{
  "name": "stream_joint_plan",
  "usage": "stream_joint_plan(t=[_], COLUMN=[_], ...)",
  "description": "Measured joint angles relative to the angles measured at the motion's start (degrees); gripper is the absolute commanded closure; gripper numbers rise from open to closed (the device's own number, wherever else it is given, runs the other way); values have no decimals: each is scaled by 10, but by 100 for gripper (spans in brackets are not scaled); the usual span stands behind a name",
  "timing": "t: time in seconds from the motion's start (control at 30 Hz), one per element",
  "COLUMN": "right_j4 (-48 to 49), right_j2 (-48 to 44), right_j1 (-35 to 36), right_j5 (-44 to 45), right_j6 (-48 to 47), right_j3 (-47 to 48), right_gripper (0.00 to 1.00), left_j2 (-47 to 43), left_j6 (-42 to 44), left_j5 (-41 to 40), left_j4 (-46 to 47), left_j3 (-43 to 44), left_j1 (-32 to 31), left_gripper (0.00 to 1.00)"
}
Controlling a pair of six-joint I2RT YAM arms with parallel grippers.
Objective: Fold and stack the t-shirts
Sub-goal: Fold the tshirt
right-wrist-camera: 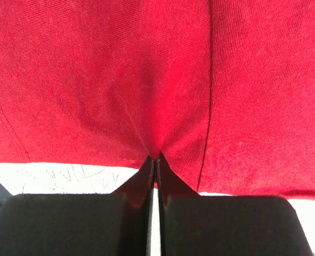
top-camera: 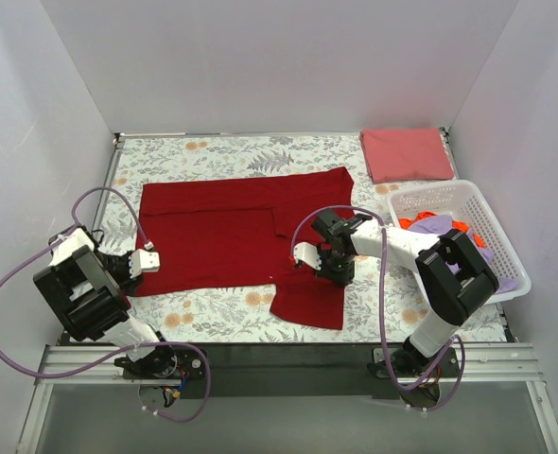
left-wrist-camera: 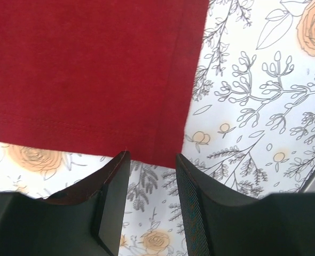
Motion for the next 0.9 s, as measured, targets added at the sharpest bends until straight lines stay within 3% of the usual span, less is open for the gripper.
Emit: stream_joint_plan(t=[0.27, 0.53, 0.67, 0.9], right_j4=[-1, -2, -1, -3], right_j2=[1, 0, -6, -45], right_j1=[0, -2, -7, -30], right_j5=[0, -2, -7, -26], right_j6=[0, 0, 1, 2], right_j3=[1, 1, -3, -17], right_gripper=[99, 99, 99, 99], left_j2=[0, -12, -12, -11], left_j6=[1, 2, -3, -16], left_j5=[-4, 0, 1, 4], left_j4=[32, 62, 61, 16], left_j3=[-33, -45, -43, -12], left_j1=[0, 0, 1, 5], left_gripper=[63, 94, 100, 100])
